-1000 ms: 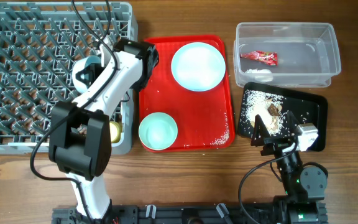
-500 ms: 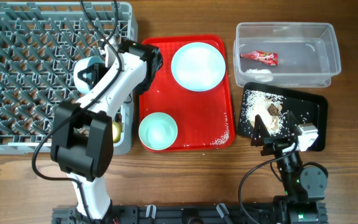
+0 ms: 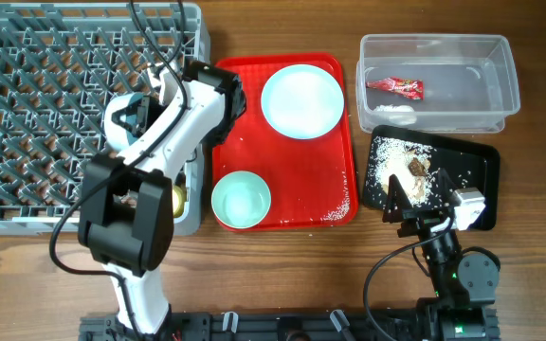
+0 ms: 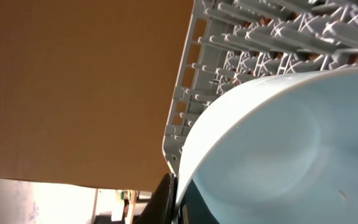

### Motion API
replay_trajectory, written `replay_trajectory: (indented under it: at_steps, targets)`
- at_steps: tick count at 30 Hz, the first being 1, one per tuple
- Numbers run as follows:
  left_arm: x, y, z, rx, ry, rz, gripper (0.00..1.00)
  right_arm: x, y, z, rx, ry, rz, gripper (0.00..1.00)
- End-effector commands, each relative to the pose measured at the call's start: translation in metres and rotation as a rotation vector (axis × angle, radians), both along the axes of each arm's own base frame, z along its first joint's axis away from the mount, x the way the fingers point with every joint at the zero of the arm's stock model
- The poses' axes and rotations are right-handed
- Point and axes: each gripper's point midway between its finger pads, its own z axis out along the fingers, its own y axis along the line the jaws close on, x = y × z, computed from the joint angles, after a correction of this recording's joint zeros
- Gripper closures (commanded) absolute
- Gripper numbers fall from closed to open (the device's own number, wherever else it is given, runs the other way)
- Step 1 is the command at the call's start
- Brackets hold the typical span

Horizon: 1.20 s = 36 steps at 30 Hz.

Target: Sort waste into correct bins and load items into the dishwasher rack

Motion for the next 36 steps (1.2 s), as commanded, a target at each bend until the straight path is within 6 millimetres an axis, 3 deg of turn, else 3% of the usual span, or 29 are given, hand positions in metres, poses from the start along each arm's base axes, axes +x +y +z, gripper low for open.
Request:
replay_trajectory:
  at_steps: [1, 5, 12, 18, 23, 29, 32, 36]
  targets:
    - [0.008, -0.016, 0.004, 0.014, -0.069, -0.056, 0.96, -0.001, 0.003, 0.003, 0.002, -0.015, 0.017, 0.00]
    - [0.010, -0.016, -0.005, -0.034, -0.105, -0.034, 0.96, -0.001, 0.003, 0.003, 0.002, -0.015, 0.017, 0.00]
    - [0.007, 0.000, -0.008, -0.048, -0.094, 0.022, 0.96, -0.001, 0.002, 0.003, 0.002, -0.015, 0.016, 0.00]
    - [0.011, -0.006, -0.030, -0.048, -0.048, 0.020, 0.96, -0.001, 0.002, 0.003, 0.002, -0.015, 0.016, 0.00]
    - [0.010, -0.022, -0.035, -0.046, -0.025, -0.018, 0.96, -0.001, 0.002, 0.003, 0.002, -0.015, 0.016, 0.00]
    - [-0.001, -0.043, -0.047, -0.136, 0.009, -0.012, 0.74, -0.001, 0.002, 0.003, 0.002, -0.015, 0.016, 0.00]
    - [-0.010, -0.055, -0.056, -0.285, -0.010, 0.061, 0.53, -0.001, 0.003, 0.003, 0.002, -0.015, 0.017, 0.00]
    - [-0.014, -0.079, -0.044, -0.541, -0.068, 0.128, 0.38, -0.001, 0.003, 0.003, 0.002, -0.015, 0.017, 0.00]
